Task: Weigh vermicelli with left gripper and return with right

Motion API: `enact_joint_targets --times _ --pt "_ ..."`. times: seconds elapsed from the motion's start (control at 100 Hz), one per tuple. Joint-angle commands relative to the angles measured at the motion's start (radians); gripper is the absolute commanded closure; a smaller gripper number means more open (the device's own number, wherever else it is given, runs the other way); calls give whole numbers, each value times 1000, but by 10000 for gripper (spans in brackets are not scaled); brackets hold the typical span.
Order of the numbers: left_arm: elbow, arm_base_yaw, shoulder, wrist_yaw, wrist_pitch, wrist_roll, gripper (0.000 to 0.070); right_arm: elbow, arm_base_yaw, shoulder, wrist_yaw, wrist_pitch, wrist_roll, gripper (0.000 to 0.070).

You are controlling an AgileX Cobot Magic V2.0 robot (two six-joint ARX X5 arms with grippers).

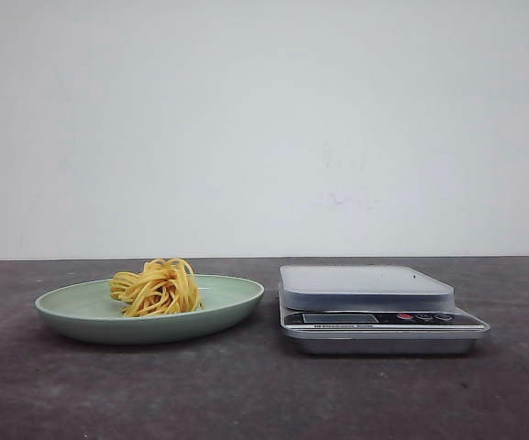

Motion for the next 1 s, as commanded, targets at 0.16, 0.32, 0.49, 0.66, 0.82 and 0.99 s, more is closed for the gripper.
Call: enact_joint_targets --times 0.16,0.32,0.49,0.66,0.82,0.99 --pt "196 -1 123 -8 106 -298 689 252 -1 51 -34 -16 139 696" --pt "400 -1 311 19 -13 -226 690 466 -1 185 -58 -201 107 696" --pt "554 -2 481 189 -21 -193 252 603 -1 299 -130 -262 56 228" --pt "652 -20 630 248 -56 -206 291 679 -1 385 -194 -306 47 26" --pt "756 -114 829 240 -51 -208 291 735 0 466 -234 -312 42 27" --pt "861 -271 1063 119 -80 -184 291 781 1 565 -241 -346 23 27"
